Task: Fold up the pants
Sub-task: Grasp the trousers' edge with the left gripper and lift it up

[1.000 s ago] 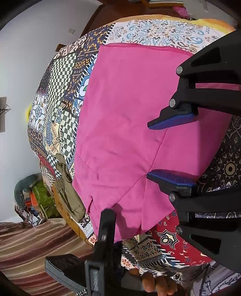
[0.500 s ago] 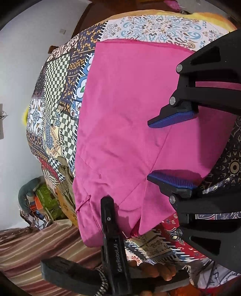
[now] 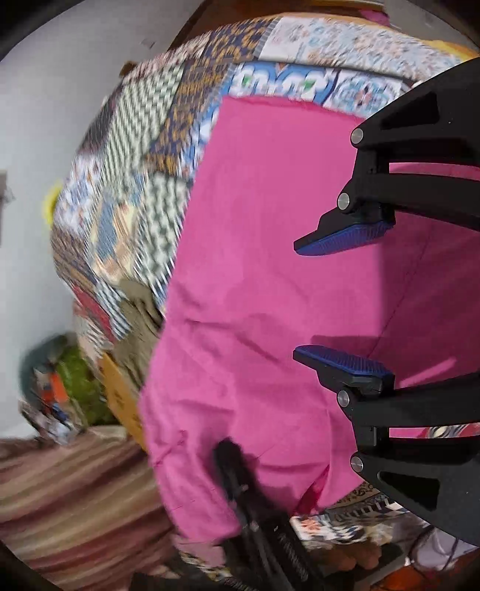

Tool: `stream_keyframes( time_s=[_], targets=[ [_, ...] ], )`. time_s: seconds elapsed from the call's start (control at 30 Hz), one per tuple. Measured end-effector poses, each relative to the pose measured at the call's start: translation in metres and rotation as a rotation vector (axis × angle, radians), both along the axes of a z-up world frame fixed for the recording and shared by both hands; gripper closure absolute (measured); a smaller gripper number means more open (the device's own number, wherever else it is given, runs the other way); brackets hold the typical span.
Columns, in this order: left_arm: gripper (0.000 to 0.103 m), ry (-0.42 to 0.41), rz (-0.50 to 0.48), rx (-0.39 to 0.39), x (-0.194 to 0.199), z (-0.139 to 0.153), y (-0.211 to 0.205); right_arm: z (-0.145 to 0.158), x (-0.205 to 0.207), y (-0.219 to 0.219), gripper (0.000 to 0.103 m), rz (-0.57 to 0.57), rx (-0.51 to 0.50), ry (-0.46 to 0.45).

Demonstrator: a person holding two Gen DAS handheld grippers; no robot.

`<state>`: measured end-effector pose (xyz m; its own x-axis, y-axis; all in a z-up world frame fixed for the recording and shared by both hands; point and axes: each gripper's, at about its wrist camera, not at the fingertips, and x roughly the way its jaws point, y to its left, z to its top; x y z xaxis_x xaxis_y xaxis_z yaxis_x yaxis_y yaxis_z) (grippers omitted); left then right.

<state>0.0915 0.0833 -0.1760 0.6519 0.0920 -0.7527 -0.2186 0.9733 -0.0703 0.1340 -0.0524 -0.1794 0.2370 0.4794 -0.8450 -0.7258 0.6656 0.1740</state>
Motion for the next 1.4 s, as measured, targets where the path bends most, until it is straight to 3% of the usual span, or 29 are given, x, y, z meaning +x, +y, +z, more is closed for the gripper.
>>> stream_keyframes(
  time_s=[0.17, 0.4, 0.67, 0.87, 0.97, 1.13, 1.4],
  targets=[
    [0.081, -0.013, -0.021, 0.094, -0.014, 0.004, -0.002, -0.007, -0.019, 0.03, 0.056, 0.11, -0.057, -0.023],
    [0.081, -0.039, -0.048, 0.116, -0.015, 0.014, -0.011, -0.005, -0.017, 0.027, 0.056, 0.094, -0.045, -0.001],
    [0.081, -0.049, -0.124, 0.23, -0.005, 0.029, -0.035, 0.018, -0.019, -0.025, 0.056, -0.01, 0.015, -0.032],
    [0.081, -0.06, -0.207, 0.306, 0.002, 0.039, -0.071, 0.011, -0.018, -0.078, 0.056, -0.113, 0.006, -0.019],
    [0.081, -0.057, -0.24, 0.308, 0.007, 0.04, -0.083, 0.001, -0.021, -0.095, 0.056, -0.135, -0.025, -0.016],
    [0.081, -0.04, -0.281, 0.274, 0.015, 0.039, -0.101, -0.003, -0.023, -0.113, 0.05, -0.166, 0.035, 0.003],
    [0.081, 0.0, -0.341, 0.261, 0.024, 0.03, -0.125, -0.007, -0.021, -0.12, 0.05, -0.192, 0.085, 0.024]
  ],
)
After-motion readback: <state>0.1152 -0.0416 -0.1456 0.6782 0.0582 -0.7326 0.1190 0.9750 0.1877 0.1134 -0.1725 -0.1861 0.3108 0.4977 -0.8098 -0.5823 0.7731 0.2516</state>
